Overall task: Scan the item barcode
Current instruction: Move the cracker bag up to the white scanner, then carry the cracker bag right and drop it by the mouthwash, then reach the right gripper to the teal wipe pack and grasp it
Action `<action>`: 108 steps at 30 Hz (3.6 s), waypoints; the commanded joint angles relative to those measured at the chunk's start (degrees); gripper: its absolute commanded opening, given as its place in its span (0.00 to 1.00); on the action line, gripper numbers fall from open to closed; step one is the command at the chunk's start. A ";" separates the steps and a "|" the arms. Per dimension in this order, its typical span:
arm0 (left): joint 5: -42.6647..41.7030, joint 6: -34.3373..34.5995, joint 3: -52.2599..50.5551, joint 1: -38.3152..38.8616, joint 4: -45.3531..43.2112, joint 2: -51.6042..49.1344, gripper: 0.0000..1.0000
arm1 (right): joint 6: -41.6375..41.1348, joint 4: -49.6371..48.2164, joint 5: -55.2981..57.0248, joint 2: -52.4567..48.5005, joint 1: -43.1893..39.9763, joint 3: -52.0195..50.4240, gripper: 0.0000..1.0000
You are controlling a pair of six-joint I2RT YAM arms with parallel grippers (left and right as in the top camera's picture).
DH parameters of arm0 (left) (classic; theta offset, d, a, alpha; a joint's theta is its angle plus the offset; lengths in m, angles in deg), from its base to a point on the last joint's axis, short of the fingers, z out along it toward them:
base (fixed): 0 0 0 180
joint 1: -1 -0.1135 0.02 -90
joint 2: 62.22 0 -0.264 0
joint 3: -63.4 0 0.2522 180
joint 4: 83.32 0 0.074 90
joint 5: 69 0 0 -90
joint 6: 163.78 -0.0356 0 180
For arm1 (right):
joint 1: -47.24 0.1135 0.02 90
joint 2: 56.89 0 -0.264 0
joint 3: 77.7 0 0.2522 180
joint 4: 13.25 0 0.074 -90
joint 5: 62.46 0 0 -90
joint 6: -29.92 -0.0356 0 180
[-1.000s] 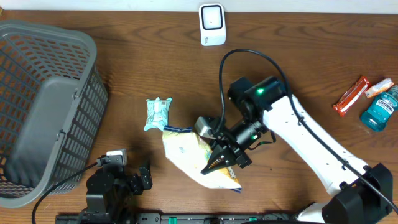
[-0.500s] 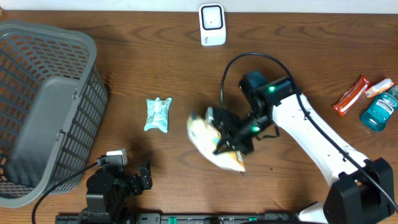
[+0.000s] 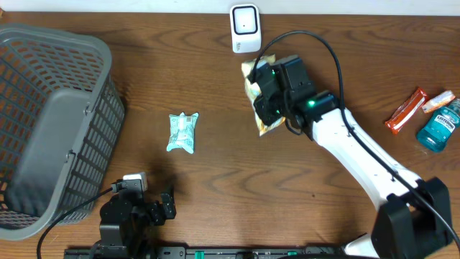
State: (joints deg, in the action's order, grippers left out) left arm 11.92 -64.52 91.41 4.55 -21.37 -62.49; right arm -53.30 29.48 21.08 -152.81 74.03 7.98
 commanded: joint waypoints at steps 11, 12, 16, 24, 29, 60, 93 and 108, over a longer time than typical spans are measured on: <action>-0.33 0.48 -1.05 0.22 2.58 0.00 0.98 | 7.02 9.46 15.61 -29.03 -2.67 37.55 0.01; -0.33 0.50 -1.05 0.22 2.58 0.00 0.98 | 7.43 10.14 15.61 -31.23 -2.80 40.68 0.01; -0.33 0.50 -1.05 0.22 2.58 0.00 0.98 | 7.65 12.44 15.96 -40.74 -3.82 53.57 0.01; -0.33 0.50 -1.05 0.22 2.58 0.00 0.98 | 8.46 15.91 23.82 -52.83 -4.63 67.58 0.01; -0.33 0.50 -1.05 0.22 2.58 0.00 0.98 | 8.70 15.32 24.13 -53.22 -4.63 67.63 0.01; -0.33 0.50 -1.05 0.22 2.58 0.00 0.98 | -15.76 51.30 17.88 -47.25 -25.83 79.30 0.01; -0.33 0.50 -1.05 0.22 2.58 0.00 0.98 | -21.22 42.42 -6.99 -31.91 -54.71 66.38 0.99; -0.33 0.50 -1.05 0.22 2.58 0.00 0.98 | -32.96 49.24 -15.32 -22.12 -24.33 64.48 0.99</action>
State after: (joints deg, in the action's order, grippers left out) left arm 11.92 -64.52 91.41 4.55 -21.37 -62.49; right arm -84.03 78.03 8.45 -172.59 43.67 74.25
